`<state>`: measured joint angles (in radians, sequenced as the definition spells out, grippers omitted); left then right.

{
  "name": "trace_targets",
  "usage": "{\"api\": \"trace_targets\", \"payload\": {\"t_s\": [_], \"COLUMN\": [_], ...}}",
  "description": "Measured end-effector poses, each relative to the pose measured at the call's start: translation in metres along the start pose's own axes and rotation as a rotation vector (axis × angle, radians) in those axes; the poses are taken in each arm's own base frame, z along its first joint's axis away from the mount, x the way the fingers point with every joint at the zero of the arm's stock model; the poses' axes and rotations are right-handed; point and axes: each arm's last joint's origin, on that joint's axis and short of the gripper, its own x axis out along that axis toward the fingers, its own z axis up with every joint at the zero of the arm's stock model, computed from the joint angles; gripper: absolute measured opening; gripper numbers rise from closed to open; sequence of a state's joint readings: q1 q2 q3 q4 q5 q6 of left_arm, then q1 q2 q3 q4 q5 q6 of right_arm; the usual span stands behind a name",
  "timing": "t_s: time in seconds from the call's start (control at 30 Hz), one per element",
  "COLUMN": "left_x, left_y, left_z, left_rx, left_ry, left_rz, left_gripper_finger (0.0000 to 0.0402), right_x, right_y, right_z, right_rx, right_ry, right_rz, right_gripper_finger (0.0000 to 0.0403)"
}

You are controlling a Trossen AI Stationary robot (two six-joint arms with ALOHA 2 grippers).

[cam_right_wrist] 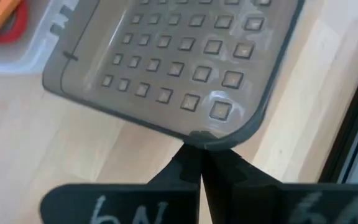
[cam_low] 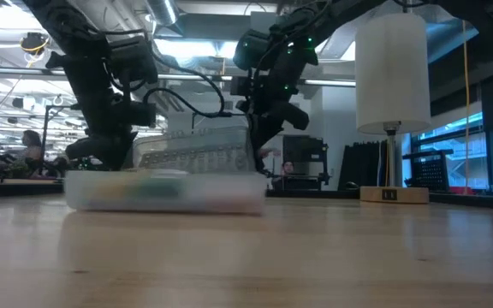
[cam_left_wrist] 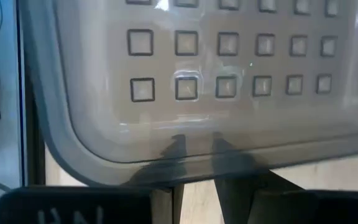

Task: Pack school essentials
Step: Close the black supply box

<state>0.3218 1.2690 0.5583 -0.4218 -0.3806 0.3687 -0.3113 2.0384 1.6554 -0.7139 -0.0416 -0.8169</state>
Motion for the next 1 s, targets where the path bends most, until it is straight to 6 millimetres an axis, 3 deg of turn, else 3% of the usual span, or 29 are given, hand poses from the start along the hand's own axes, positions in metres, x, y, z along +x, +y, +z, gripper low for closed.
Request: {"api": "trace_targets", "payload": {"t_s": [0.53, 0.87, 1.0], "left_x": [-0.002, -0.026, -0.030], "left_y": [-0.002, -0.001, 0.000], "left_z": [0.010, 0.011, 0.009], "left_rx": [0.046, 0.044, 0.027], "left_ry": [-0.113, -0.214, -0.212], "left_rz": [-0.034, 0.013, 0.016], "left_gripper_finger": [0.0071, 0.0071, 0.0071], "right_x": [0.000, -0.004, -0.004], "right_y": [0.003, 0.009, 0.005], "right_z": [0.002, 0.009, 0.003], "right_rx": [-0.008, -0.020, 0.082], "right_ry": [0.000, -0.005, 0.003], "right_rz": [0.004, 0.011, 0.019], "right_gripper_finger": [0.0010, 0.0010, 0.0010]}}
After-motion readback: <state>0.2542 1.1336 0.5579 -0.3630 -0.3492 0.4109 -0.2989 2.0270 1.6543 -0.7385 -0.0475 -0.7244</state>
